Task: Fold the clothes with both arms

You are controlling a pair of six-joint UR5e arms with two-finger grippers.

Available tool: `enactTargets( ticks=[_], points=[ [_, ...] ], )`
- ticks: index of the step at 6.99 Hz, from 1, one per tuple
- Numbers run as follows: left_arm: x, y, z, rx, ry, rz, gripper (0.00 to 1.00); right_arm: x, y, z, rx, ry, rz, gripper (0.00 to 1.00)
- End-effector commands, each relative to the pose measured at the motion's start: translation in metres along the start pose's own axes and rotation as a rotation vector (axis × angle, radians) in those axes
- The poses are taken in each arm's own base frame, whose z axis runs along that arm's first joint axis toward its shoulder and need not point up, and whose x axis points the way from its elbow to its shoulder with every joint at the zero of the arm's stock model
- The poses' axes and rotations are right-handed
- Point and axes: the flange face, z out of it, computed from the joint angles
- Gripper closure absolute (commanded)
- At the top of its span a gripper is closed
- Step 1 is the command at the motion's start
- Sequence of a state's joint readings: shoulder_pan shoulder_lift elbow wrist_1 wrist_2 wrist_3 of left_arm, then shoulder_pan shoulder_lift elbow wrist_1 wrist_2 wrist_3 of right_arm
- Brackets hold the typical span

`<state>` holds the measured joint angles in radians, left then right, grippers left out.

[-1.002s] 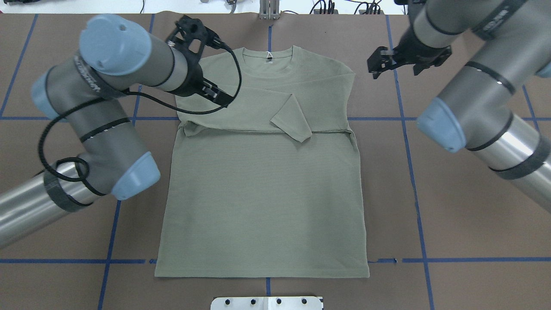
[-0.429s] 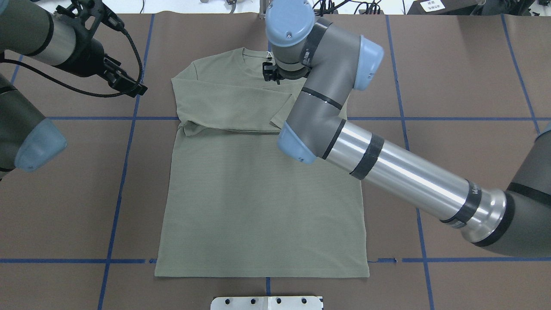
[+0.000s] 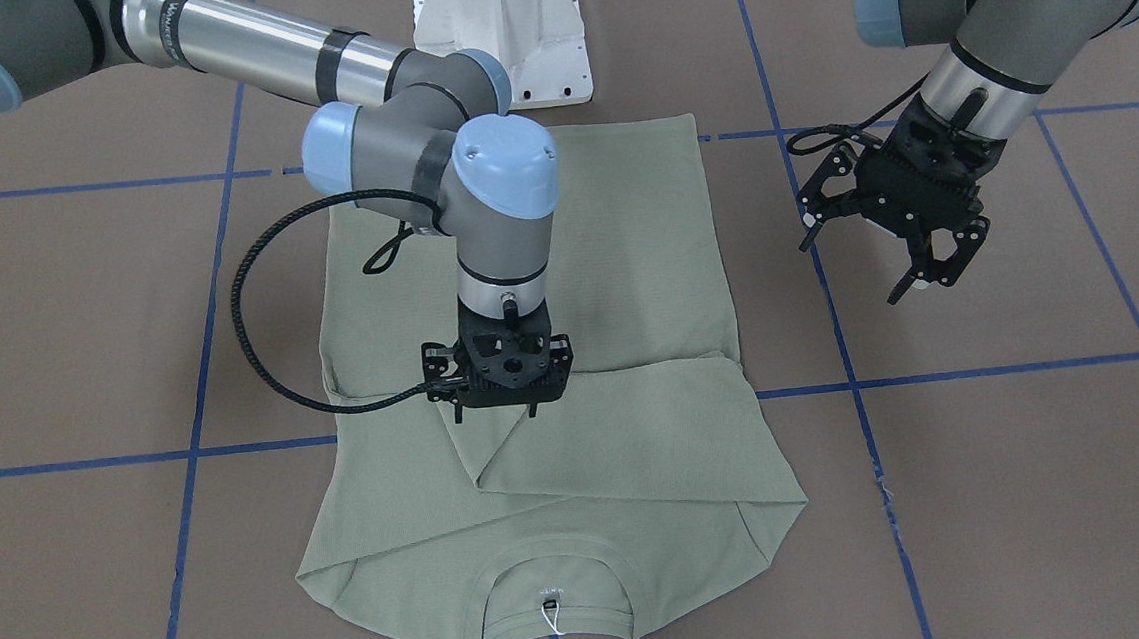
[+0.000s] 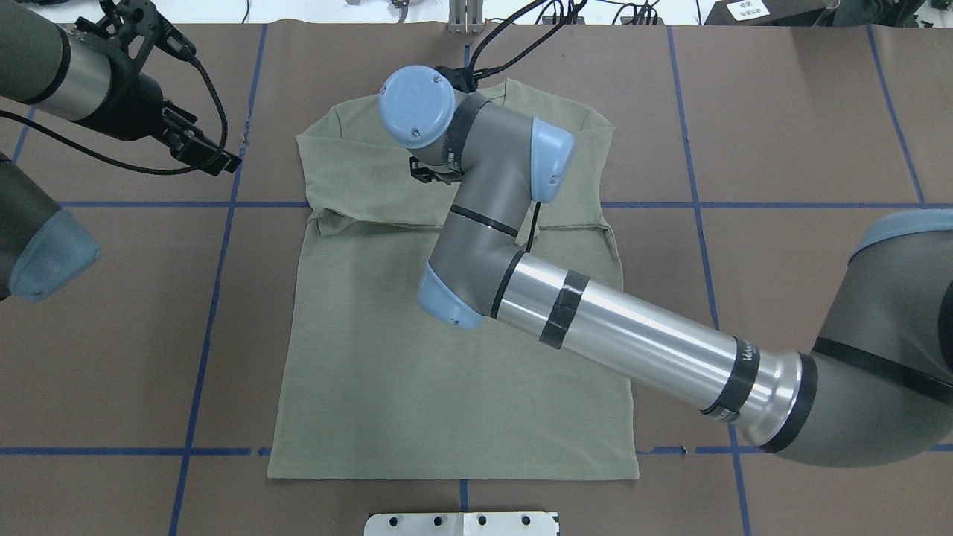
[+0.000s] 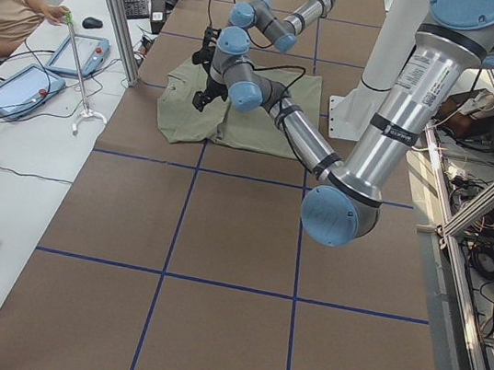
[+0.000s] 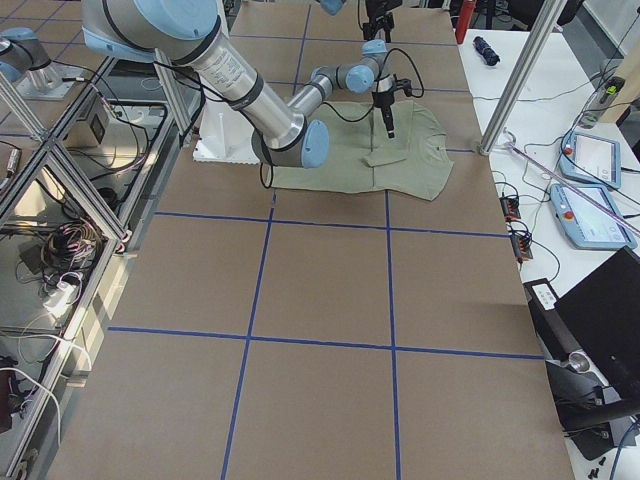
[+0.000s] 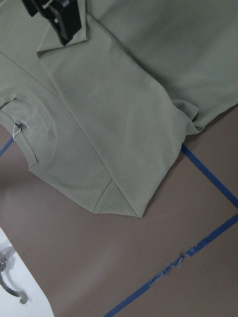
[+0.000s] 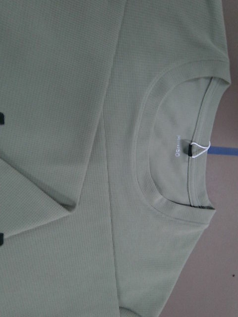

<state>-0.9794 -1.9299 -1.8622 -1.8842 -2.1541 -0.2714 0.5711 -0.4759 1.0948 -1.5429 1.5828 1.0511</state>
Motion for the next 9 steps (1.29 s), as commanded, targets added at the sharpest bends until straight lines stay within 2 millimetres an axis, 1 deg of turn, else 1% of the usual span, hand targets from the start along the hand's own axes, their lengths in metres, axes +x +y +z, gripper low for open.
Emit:
enactTargets(
  ticks=[1,2,3,4,5,6,7,9],
  points=[
    [-0.001,0.002,0.002,-0.004,-0.001,-0.004,0.00,-0.014,0.012,0.022,0.005,0.034,-0.030,0.30],
    [-0.002,0.002,0.004,-0.008,-0.001,-0.004,0.00,-0.017,0.020,0.028,0.009,0.050,-0.045,0.31],
    [-0.001,0.002,0.005,-0.010,0.000,-0.004,0.00,-0.016,0.024,0.034,0.004,0.057,-0.084,0.32],
    [-0.002,0.002,0.006,-0.011,0.000,-0.004,0.00,-0.018,0.035,0.040,0.002,0.066,-0.107,0.32],
    [-0.002,0.002,0.005,-0.010,0.000,-0.004,0.00,-0.019,0.039,0.042,0.001,0.071,-0.123,0.34],
    [-0.001,0.002,0.005,-0.010,0.000,-0.004,0.00,-0.017,0.041,0.046,-0.002,0.076,-0.139,0.37],
    [-0.002,0.002,0.006,-0.011,0.000,-0.004,0.00,-0.016,0.040,0.047,0.002,0.085,-0.156,0.52],
    [-0.002,0.002,0.006,-0.011,0.000,-0.006,0.00,-0.013,0.039,0.048,-0.002,0.091,-0.203,0.74]
  ],
)
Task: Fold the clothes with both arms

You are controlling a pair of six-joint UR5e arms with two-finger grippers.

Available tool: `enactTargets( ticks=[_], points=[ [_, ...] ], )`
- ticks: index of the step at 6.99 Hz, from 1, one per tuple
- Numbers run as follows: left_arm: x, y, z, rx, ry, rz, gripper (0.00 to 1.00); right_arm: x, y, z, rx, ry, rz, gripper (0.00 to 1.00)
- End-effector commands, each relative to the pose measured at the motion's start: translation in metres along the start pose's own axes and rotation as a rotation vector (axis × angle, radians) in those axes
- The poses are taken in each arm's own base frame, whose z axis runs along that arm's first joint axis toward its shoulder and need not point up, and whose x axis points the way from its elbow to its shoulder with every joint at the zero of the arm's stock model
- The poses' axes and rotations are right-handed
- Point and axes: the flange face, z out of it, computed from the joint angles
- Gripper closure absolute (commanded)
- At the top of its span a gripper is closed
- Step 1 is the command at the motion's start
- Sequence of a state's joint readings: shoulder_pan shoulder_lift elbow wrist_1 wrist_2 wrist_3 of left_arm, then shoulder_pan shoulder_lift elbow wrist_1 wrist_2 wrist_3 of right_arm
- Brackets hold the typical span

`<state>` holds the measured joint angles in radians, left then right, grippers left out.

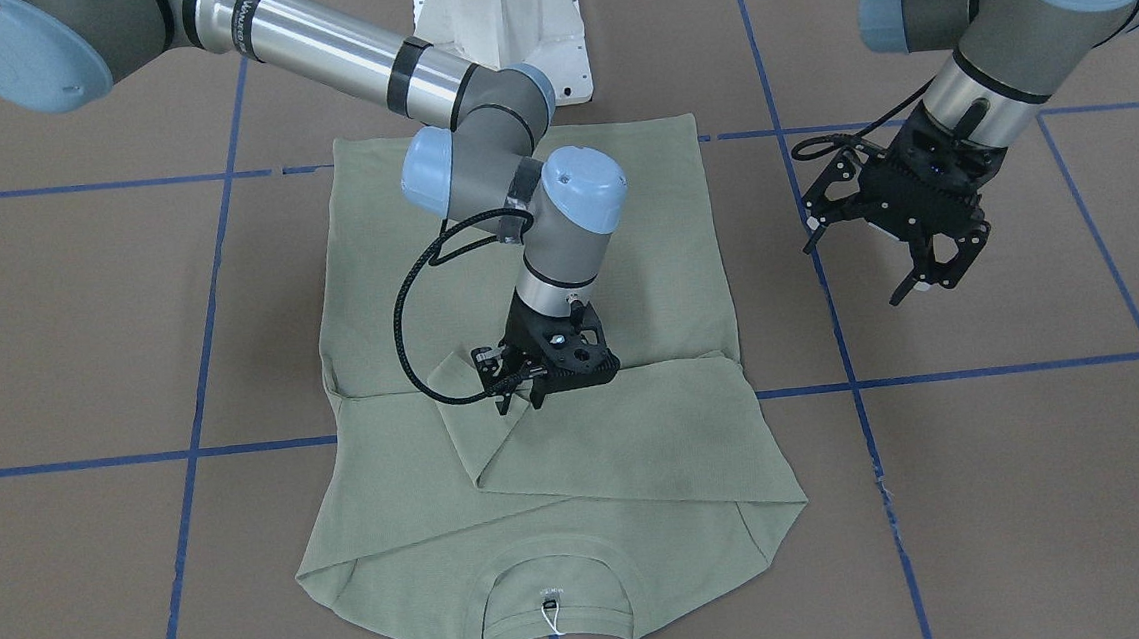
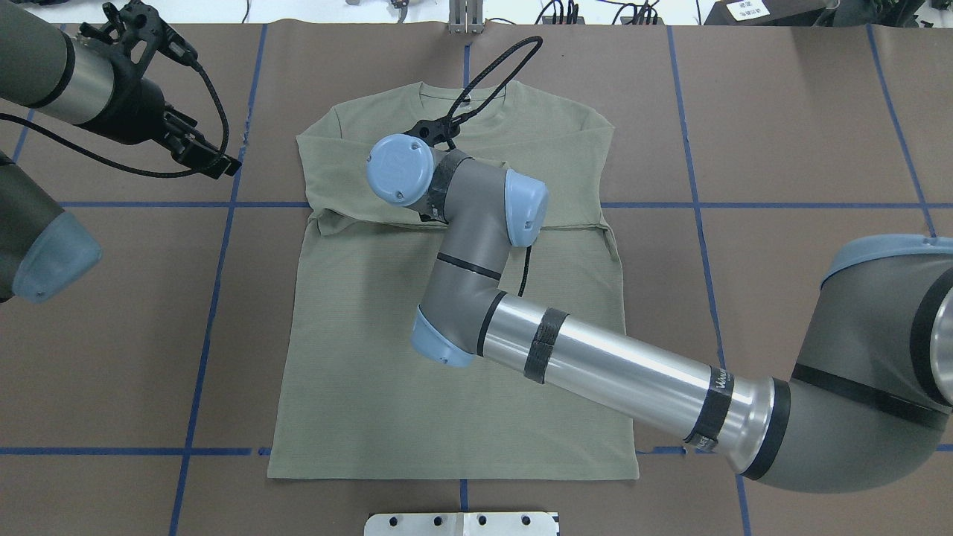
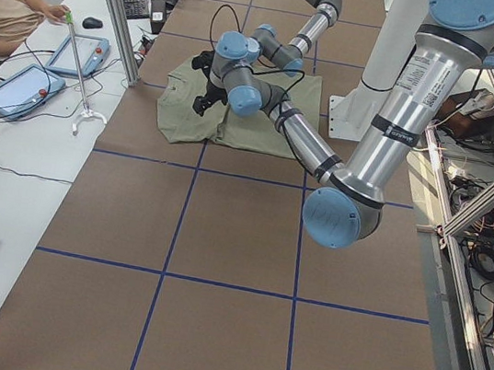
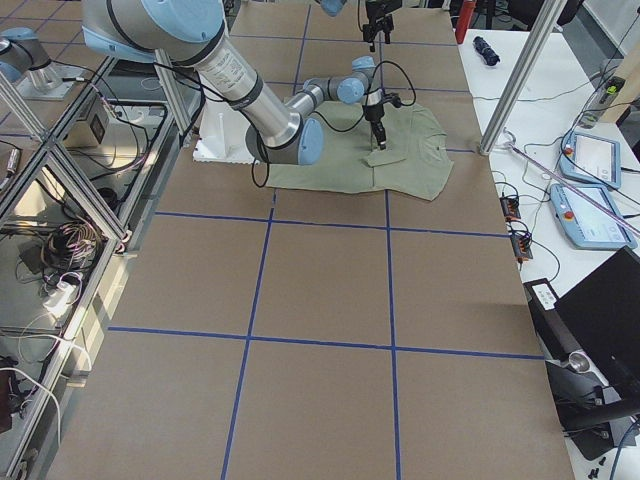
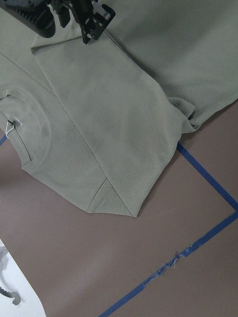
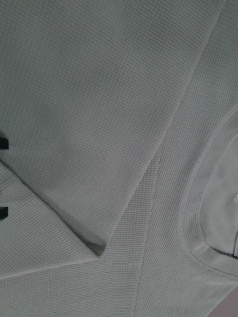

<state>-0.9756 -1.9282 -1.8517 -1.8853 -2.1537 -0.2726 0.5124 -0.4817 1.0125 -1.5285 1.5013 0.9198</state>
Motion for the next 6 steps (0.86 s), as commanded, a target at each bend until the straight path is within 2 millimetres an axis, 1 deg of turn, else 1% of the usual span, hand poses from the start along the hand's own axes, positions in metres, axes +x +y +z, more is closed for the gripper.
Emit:
enactTargets(
  ticks=[1,2,3,4,5,6],
  points=[
    [0.000,0.000,0.000,0.001,0.000,-0.001,0.00,0.001,-0.001,0.000,0.001,0.002,-0.023,1.00],
    [0.000,0.000,0.001,0.000,0.000,-0.002,0.00,0.005,-0.006,-0.005,0.009,-0.002,-0.017,1.00],
    [0.000,0.000,0.001,-0.002,0.001,-0.002,0.00,0.018,-0.012,-0.012,0.014,-0.001,-0.021,1.00],
    [0.001,0.000,0.001,-0.001,0.001,-0.001,0.00,0.056,-0.003,-0.012,0.023,0.002,-0.061,1.00],
    [0.002,-0.001,0.000,0.001,0.002,-0.001,0.00,0.101,-0.001,0.004,0.025,0.023,-0.087,1.00],
    [0.002,-0.001,0.000,0.003,0.002,0.000,0.00,0.140,-0.004,0.014,0.029,0.042,-0.124,1.00]
  ],
)
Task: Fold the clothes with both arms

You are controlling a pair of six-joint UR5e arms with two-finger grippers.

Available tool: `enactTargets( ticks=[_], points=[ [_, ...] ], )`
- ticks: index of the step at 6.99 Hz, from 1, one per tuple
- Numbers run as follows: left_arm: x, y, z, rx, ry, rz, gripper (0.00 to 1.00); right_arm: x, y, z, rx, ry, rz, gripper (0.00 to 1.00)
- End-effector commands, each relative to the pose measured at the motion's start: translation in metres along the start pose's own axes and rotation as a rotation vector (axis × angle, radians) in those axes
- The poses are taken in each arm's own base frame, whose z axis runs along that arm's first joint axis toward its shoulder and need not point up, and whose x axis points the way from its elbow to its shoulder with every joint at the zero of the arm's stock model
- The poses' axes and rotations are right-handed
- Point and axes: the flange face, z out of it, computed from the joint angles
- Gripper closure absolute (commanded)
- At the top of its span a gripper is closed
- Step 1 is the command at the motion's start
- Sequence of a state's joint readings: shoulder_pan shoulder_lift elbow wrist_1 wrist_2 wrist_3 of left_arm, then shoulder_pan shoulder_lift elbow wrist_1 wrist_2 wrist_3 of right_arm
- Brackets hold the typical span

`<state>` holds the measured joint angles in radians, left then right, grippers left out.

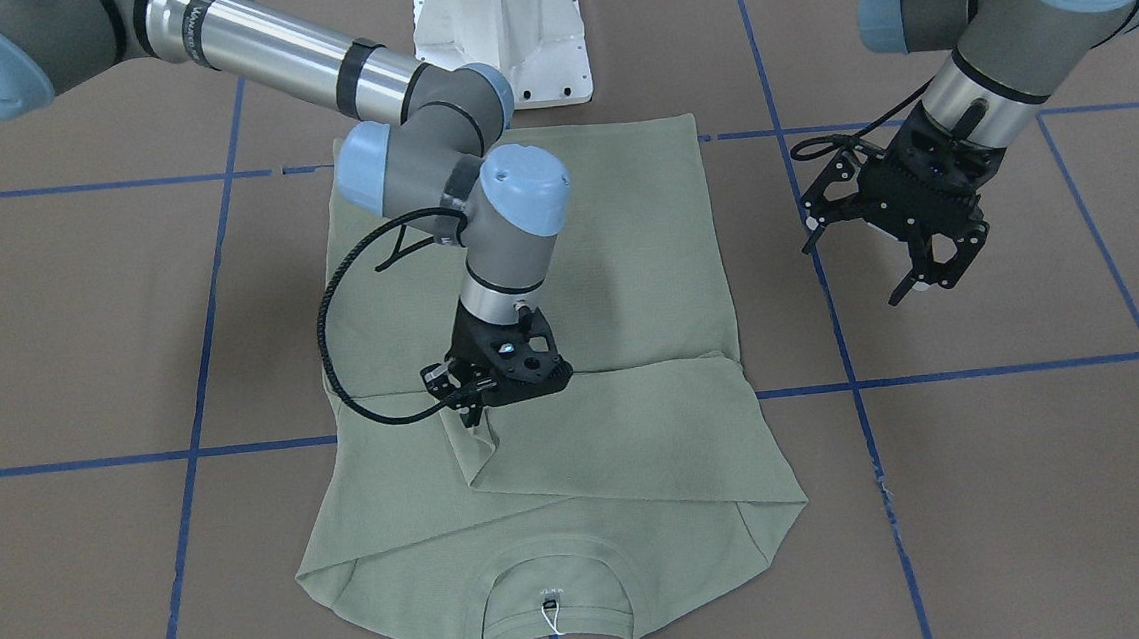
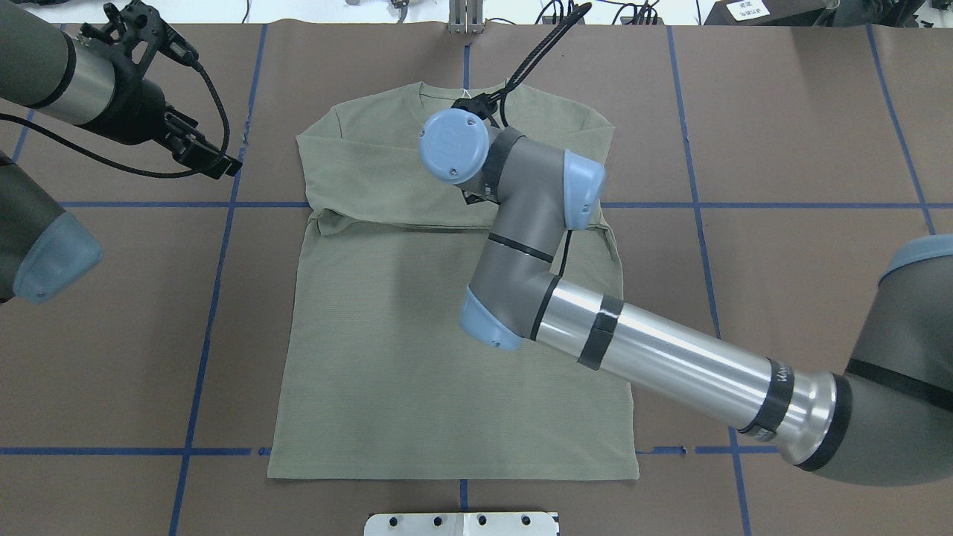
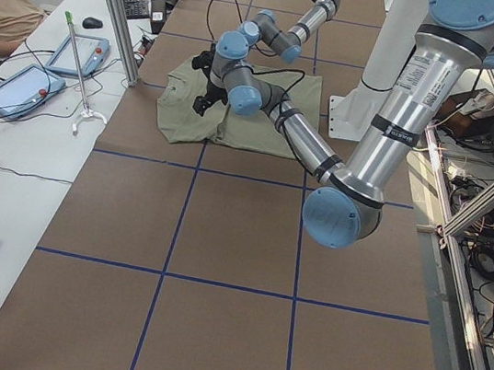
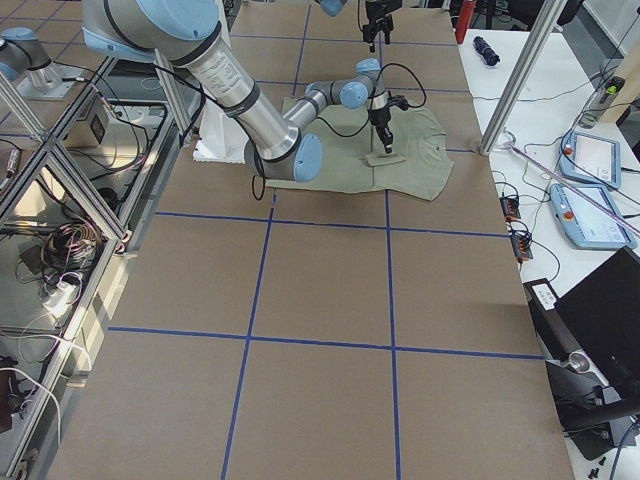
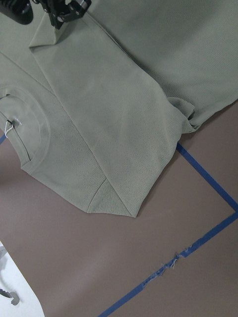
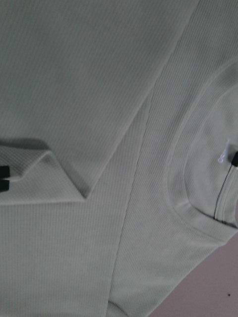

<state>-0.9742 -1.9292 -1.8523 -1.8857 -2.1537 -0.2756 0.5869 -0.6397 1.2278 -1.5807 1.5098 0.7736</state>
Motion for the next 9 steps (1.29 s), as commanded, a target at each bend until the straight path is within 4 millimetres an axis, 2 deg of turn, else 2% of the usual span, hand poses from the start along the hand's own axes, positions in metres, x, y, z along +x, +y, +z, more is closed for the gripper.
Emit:
enactTargets(
  ticks=[1,2,4,5,6,7,8,9],
  points=[
    [0.001,0.000,0.000,0.001,0.002,0.002,0.00,0.079,0.007,0.022,0.005,0.034,-0.076,1.00],
    [0.002,-0.001,-0.001,0.004,0.002,0.003,0.00,0.096,0.004,0.028,0.001,0.050,-0.081,1.00],
    [0.003,-0.001,-0.002,0.006,0.003,0.005,0.00,0.108,0.005,0.037,-0.008,0.068,-0.088,1.00],
    [0.002,0.000,-0.001,0.004,0.002,0.003,0.00,0.108,0.004,0.037,-0.006,0.067,-0.071,0.42],
    [0.003,-0.001,-0.002,0.005,0.003,0.004,0.00,0.104,-0.001,0.031,0.043,0.015,-0.025,0.00],
    [0.003,-0.001,-0.002,0.006,0.003,-0.032,0.00,0.103,-0.004,0.021,0.025,-0.096,0.044,0.00],
    [0.010,-0.006,-0.010,0.034,-0.001,-0.170,0.00,0.106,-0.004,-0.007,0.003,-0.205,0.111,0.00],
    [0.016,-0.004,-0.017,0.087,-0.047,-0.285,0.00,0.121,0.024,-0.027,0.003,-0.259,0.224,0.00]
  ],
)
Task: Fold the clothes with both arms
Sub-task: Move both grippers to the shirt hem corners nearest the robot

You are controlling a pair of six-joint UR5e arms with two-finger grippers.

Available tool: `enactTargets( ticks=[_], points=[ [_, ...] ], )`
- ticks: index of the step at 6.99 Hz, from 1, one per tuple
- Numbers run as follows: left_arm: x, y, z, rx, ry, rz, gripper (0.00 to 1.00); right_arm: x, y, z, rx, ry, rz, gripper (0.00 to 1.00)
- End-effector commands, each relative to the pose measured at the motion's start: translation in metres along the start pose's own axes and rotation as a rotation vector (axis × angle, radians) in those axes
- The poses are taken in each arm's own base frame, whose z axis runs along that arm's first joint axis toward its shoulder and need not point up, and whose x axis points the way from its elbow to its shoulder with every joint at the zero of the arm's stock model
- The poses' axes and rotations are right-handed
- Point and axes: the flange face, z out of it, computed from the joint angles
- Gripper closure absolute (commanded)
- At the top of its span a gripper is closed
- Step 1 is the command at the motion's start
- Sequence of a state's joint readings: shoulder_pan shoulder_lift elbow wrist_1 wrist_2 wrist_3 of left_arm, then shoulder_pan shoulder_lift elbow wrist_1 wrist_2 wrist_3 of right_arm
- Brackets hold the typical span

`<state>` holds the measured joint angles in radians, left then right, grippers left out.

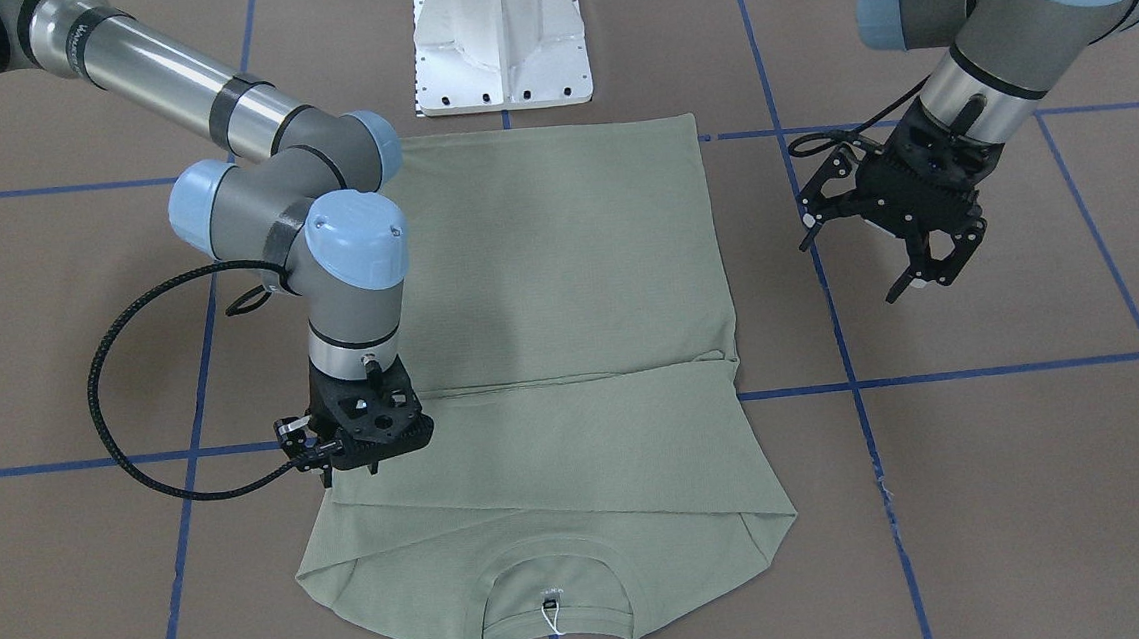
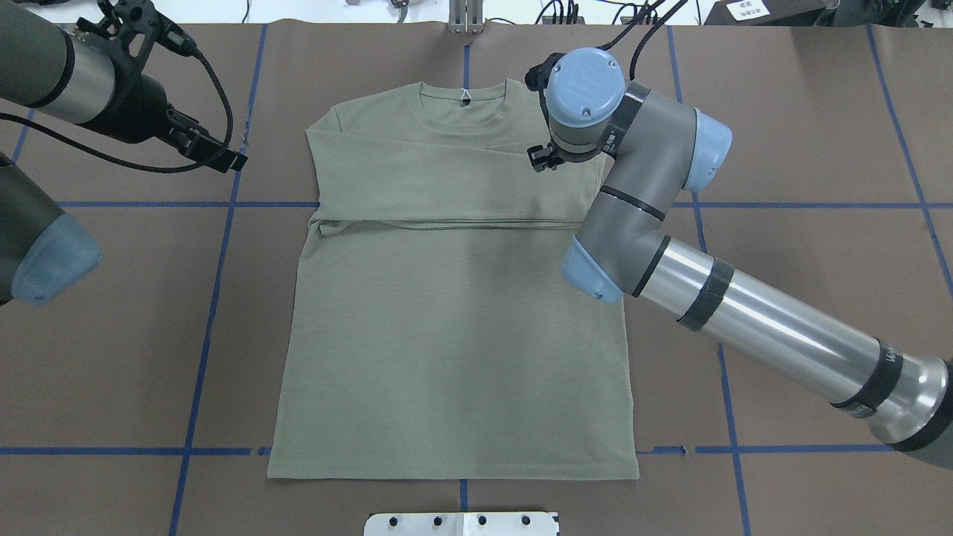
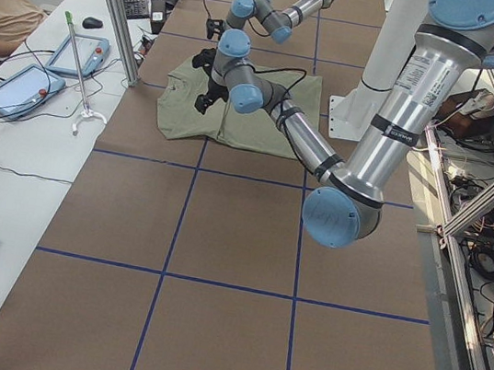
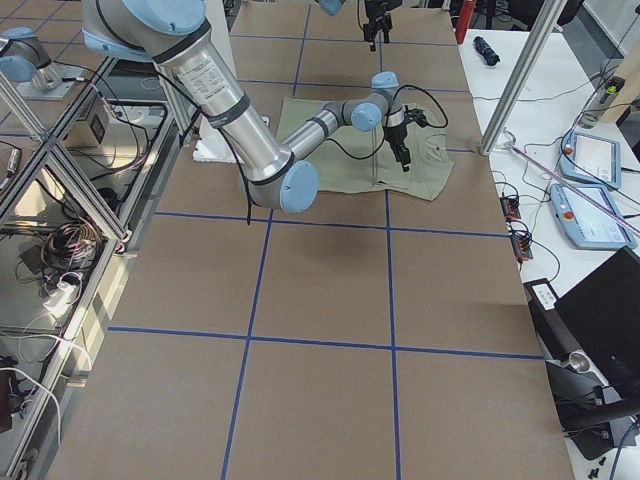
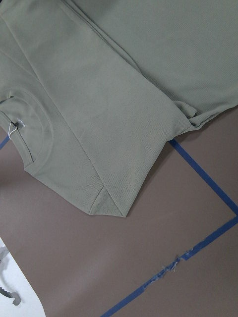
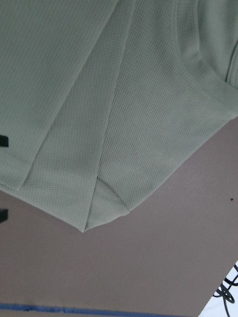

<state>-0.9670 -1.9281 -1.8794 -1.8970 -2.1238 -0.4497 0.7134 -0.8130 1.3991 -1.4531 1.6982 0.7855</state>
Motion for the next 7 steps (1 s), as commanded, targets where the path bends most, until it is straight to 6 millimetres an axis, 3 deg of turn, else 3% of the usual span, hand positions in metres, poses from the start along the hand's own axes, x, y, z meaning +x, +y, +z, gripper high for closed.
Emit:
enactTargets(
  ticks=[1,2,3,4,5,6,7],
  points=[
    [0.030,0.029,0.005,0.031,-0.030,-0.177,0.00,0.028,0.061,-0.055,-0.022,-0.155,0.168,0.00],
    [0.055,0.053,0.005,0.044,-0.018,-0.244,0.00,0.038,0.117,-0.081,-0.043,-0.207,0.264,0.00],
    [0.075,0.091,0.006,0.049,0.034,-0.304,0.00,0.040,0.172,-0.104,-0.033,-0.225,0.367,0.00],
    [0.092,0.134,0.019,0.071,0.058,-0.380,0.00,0.032,0.229,-0.126,-0.034,-0.243,0.418,0.00],
    [0.114,0.163,0.033,0.065,0.059,-0.439,0.00,0.013,0.281,-0.135,0.000,-0.232,0.497,0.00],
    [0.136,0.195,0.048,0.034,0.042,-0.507,0.00,0.006,0.318,-0.143,0.002,-0.233,0.519,0.01],
    [0.163,0.225,0.055,0.003,0.044,-0.596,0.13,0.006,0.338,-0.156,-0.030,-0.255,0.566,0.04]
  ],
)
